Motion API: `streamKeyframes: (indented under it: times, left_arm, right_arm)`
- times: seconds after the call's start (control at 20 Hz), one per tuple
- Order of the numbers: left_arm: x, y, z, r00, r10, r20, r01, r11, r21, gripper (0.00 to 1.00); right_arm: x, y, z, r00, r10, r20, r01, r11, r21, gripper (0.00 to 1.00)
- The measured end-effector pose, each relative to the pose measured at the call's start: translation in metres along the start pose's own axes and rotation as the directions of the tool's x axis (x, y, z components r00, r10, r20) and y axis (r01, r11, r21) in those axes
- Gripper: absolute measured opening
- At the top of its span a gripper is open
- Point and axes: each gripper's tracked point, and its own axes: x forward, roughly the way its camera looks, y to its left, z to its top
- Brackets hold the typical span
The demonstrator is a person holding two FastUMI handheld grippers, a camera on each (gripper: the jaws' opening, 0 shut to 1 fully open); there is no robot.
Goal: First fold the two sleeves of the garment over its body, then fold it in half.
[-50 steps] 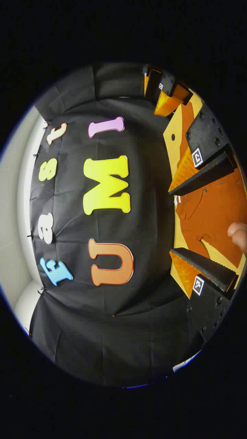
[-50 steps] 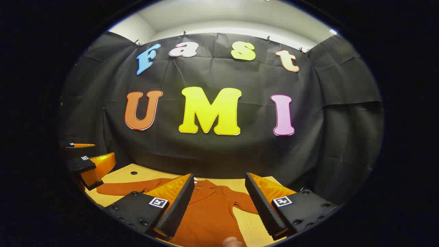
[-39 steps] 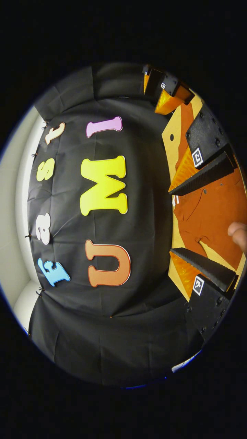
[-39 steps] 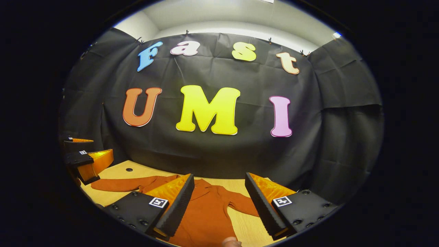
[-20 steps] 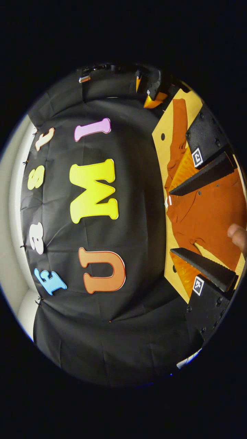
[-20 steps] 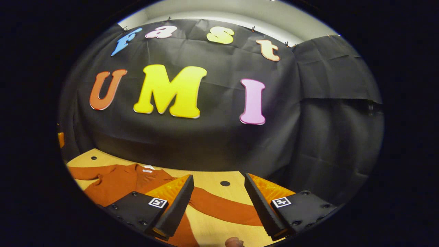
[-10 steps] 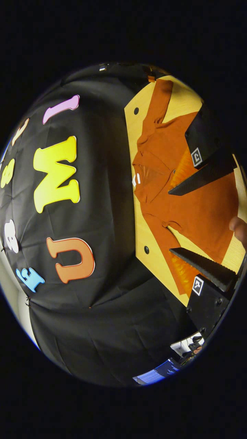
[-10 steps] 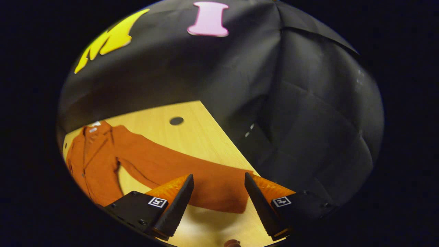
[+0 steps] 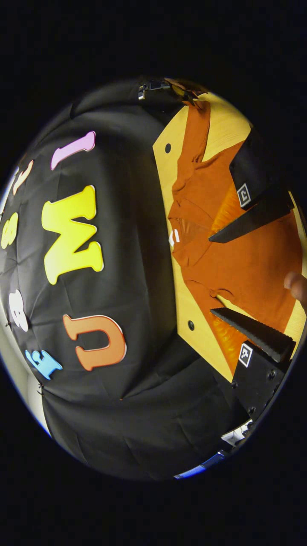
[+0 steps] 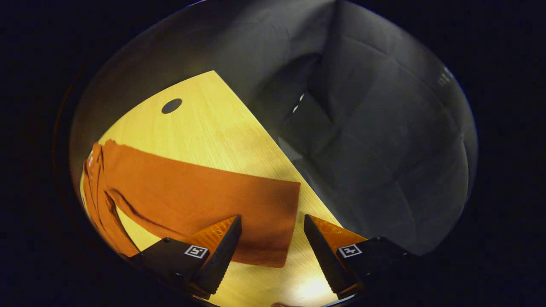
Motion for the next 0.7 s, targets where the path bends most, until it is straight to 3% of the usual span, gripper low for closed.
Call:
streamKeyframes:
  times: [0.25, 0.35, 0.55, 0.65, 0.7]
  left_arm:
    - [0.011, 0.007, 0.033, 0.994, -0.009, 0.112, 0.007, 1.0, 0.015, 0.99]
    - [0.006, 0.014, 0.046, 0.991, -0.005, 0.137, 0.005, 1.0, -0.002, 0.99]
    - [-0.001, 0.035, 0.075, 0.98, 0.018, 0.199, -0.005, 0.998, -0.066, 0.99]
    - [-0.005, 0.043, 0.08, 0.978, 0.029, 0.207, -0.014, 0.997, -0.076, 0.98]
    - [-0.007, 0.048, 0.082, 0.976, 0.04, 0.213, -0.024, 0.997, -0.078, 0.99]
  right_arm:
    - [-0.003, -0.002, 0.0, 0.985, 0.032, -0.169, -0.005, 0.988, 0.157, 0.94]
    - [-0.005, -0.005, -0.002, 0.976, 0.031, -0.217, 0.002, 0.989, 0.15, 0.92]
    - [-0.005, -0.01, 0.0, 0.968, 0.025, -0.249, 0.029, 0.977, 0.212, 0.92]
    - [-0.009, -0.012, -0.001, 0.96, 0.028, -0.278, 0.028, 0.98, 0.198, 0.89]
    - [-0.008, -0.011, -0.002, 0.957, 0.046, -0.286, 0.016, 0.977, 0.21, 0.81]
